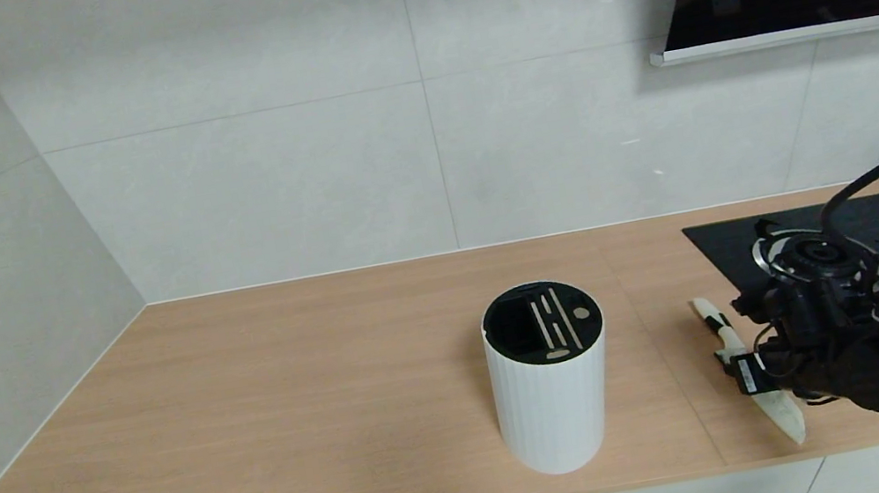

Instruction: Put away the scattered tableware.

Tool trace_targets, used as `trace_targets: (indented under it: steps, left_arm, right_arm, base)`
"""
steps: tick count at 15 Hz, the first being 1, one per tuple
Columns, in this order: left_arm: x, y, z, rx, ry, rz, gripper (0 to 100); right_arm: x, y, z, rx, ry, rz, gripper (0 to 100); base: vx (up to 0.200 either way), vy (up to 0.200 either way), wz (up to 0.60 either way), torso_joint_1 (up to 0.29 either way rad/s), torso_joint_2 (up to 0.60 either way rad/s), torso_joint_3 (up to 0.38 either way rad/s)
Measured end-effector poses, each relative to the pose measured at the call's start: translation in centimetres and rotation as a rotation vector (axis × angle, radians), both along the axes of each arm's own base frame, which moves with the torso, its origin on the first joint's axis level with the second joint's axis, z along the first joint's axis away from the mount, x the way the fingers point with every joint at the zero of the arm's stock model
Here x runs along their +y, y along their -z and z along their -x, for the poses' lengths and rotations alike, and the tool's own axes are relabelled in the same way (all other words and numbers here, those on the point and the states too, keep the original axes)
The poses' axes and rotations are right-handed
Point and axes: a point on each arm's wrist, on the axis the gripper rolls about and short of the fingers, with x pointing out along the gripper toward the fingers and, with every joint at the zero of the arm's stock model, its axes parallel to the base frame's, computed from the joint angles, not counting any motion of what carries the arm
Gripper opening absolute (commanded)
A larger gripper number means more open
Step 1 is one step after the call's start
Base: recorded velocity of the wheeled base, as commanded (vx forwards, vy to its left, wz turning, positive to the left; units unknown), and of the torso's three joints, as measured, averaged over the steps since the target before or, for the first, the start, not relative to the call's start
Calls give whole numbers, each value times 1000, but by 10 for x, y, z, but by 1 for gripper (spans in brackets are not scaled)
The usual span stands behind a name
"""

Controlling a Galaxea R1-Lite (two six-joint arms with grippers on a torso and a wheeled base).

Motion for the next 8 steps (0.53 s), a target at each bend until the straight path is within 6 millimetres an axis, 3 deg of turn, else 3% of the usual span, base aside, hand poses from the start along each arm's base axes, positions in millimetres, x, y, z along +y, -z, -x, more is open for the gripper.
trace_targets:
  steps: [5,8]
  left_arm:
    - [0,0,0,0,0,-1,100]
    - [0,0,0,0,0,-1,100]
  right_arm:
    - [0,-4,2,1,0,0,0]
    - [0,-27,6,-50,4,-11,0]
  base:
    - [0,0,0,0,0,0]
    - [0,0,0,0,0,0]
